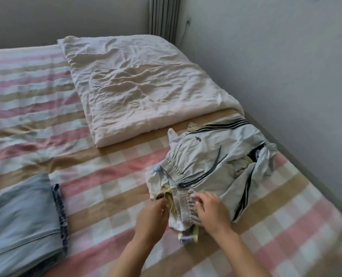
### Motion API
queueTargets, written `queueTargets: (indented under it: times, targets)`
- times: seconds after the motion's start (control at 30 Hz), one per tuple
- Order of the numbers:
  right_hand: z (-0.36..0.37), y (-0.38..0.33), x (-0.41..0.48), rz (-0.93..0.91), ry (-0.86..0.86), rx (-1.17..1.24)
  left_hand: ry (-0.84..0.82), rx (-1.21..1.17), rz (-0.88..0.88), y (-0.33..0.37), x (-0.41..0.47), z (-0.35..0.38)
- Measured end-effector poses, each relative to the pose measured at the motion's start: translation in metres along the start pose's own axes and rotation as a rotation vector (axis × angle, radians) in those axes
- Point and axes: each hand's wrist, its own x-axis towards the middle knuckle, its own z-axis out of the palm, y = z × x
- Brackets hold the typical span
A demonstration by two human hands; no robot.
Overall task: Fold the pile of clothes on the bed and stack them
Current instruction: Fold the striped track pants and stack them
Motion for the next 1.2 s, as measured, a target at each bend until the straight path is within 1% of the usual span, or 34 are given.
queueTargets:
  times: [0.1, 0.2, 0.23, 0.33, 0.4, 0.5, 0.6, 0.7, 0.83, 0.93, 1.07, 1.2]
  targets:
    - [0.014, 0.037, 0.003, 0.023, -0.039, 0.002, -0.073, -0.195, -0.122, 0.017, 0.013, 0.042]
    - [0.045, 0.051, -0.005, -0.024, -0.120, -0.049, -0.090, -0.407, -0.331, 0.020, 0.023, 0.078]
    - [0.057, 0.054, -0.009, -0.036, -0.117, -0.066, -0.087, -0.455, -0.396, 0.018, 0.026, 0.088]
    - [0.084, 0.059, -0.018, -0.036, -0.039, -0.101, -0.025, -0.592, -0.542, 0.010, 0.036, 0.106]
    - [0.098, 0.062, -0.020, -0.074, 0.025, -0.115, 0.014, -0.709, -0.636, 0.007, 0.040, 0.110]
    - [0.102, 0.060, -0.020, -0.104, 0.178, -0.101, 0.000, -0.941, -0.721, 0.012, 0.041, 0.103]
    - [0.084, 0.048, -0.021, -0.145, 0.302, 0.003, -0.063, -1.173, -0.702, 0.021, 0.035, 0.082]
    - [0.051, 0.023, -0.025, -0.261, 0.343, 0.143, -0.127, -1.222, -0.580, 0.028, 0.023, 0.048]
    - [0.011, -0.022, -0.049, -0.345, 0.381, 0.279, -0.137, -1.261, -0.440, 0.030, -0.013, -0.005]
    - [-0.008, -0.059, -0.081, -0.396, 0.359, 0.326, -0.087, -1.305, -0.379, 0.025, -0.058, -0.043]
    - [-0.011, -0.106, -0.132, -0.512, 0.308, 0.346, 0.009, -1.341, -0.394, 0.002, -0.126, -0.077]
    - [0.006, -0.148, -0.196, -0.570, 0.182, 0.444, 0.124, -1.327, -0.397, -0.035, -0.203, -0.098]
